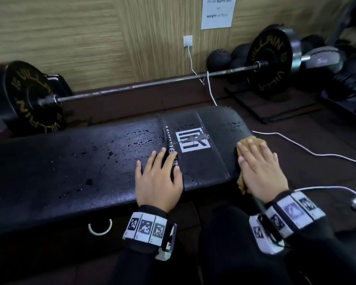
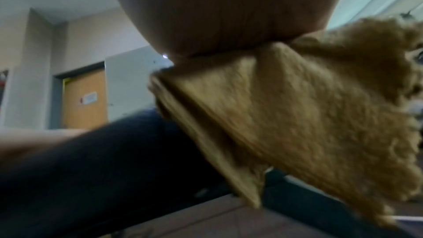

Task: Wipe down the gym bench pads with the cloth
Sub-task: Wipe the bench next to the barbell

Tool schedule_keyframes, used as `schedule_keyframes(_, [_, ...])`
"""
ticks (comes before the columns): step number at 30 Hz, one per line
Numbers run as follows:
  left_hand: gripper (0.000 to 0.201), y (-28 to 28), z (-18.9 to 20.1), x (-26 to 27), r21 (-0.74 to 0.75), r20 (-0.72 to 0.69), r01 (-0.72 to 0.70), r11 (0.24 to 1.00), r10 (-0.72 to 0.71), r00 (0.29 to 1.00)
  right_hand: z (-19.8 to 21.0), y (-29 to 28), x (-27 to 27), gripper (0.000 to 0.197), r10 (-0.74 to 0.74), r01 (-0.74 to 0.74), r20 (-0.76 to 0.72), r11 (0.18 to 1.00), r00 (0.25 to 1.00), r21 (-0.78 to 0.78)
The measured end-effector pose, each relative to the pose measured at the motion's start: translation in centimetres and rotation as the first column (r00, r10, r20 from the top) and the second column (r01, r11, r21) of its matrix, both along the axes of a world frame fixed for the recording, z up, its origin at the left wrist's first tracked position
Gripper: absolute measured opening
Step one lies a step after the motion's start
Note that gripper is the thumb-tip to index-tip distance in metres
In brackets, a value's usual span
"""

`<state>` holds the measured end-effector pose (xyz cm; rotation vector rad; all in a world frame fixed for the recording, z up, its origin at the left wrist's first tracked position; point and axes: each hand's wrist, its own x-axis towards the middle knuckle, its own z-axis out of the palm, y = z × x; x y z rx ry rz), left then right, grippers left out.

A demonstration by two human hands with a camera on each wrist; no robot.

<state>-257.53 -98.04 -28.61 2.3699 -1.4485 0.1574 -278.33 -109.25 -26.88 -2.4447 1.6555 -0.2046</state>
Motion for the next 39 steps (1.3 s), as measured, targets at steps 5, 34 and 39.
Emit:
schedule_keyframes(5, [0.048, 0.0, -0.2, 0.0, -0.027, 0.005, 0.002, 1.000, -0.002, 1.000, -0.4, 6.3, 4.4, 0.071, 0.174, -0.174, 0.007, 0.984, 0.985, -0.025])
schedule_keyframes(34, [0.048, 0.1, 0.1, 0.2, -0.021, -0.004, 0.006, 1.000, -0.006, 1.000, -0.3, -2.7, 5.8, 0.048, 0.311, -0.311, -0.023, 0.950, 0.950, -0.022])
schedule_keyframes(39, [0.048, 0.1, 0.0, 0.1, -0.043, -0.006, 0.003, 0.999, -0.003, 1.000, 0.3, -6.6, 0.1, 0.045, 0.089, -0.091, 0.038, 0.995, 0.995, 0.033])
